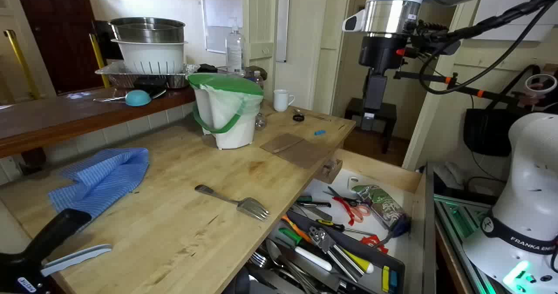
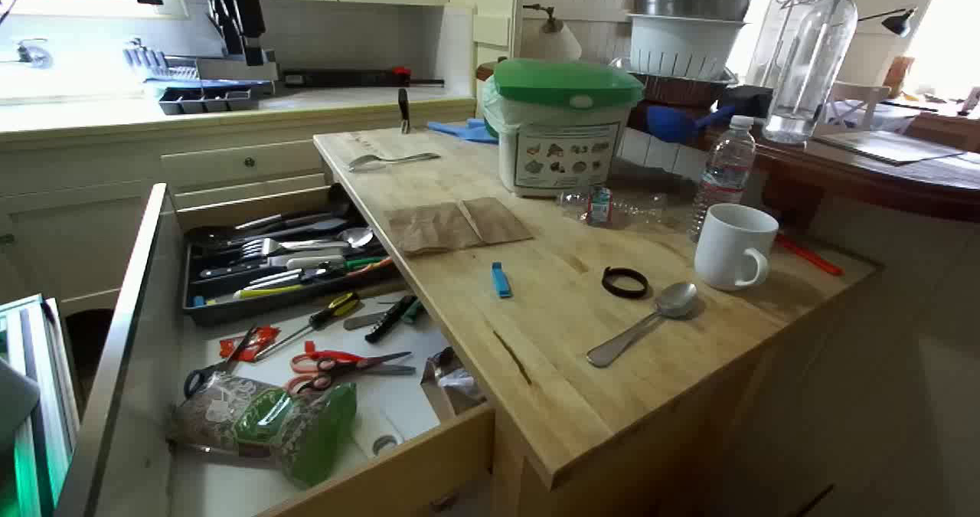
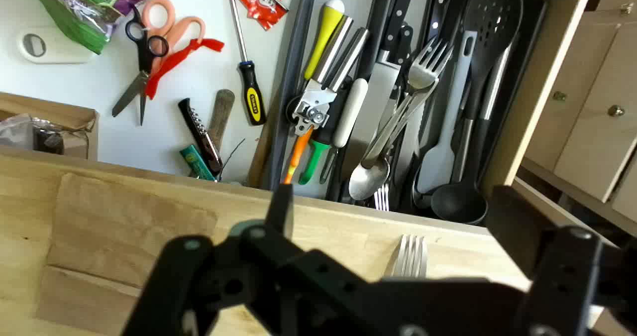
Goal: Pick up the folk from the counter and put it in the drawer
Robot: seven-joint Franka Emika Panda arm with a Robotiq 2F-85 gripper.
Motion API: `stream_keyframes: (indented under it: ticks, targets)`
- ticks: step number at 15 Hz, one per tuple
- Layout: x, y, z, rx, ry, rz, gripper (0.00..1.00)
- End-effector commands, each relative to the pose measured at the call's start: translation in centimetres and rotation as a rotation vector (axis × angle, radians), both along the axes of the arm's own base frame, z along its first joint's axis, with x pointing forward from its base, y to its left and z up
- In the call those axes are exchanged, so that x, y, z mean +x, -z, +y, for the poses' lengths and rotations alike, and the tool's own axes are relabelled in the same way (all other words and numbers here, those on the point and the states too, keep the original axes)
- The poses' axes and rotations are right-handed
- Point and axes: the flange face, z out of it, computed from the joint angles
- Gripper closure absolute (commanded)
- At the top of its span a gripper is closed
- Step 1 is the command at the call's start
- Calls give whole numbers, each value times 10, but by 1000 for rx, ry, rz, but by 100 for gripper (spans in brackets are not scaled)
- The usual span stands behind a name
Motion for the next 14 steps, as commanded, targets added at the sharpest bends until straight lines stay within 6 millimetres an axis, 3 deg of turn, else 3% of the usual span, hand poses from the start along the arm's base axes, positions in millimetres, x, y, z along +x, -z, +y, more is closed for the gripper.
stream_keyframes:
  ticks: [1, 14]
  targets:
    - [0, -1, 0, 0, 0, 1, 0]
    - [5, -3, 4, 11, -1, -26, 0]
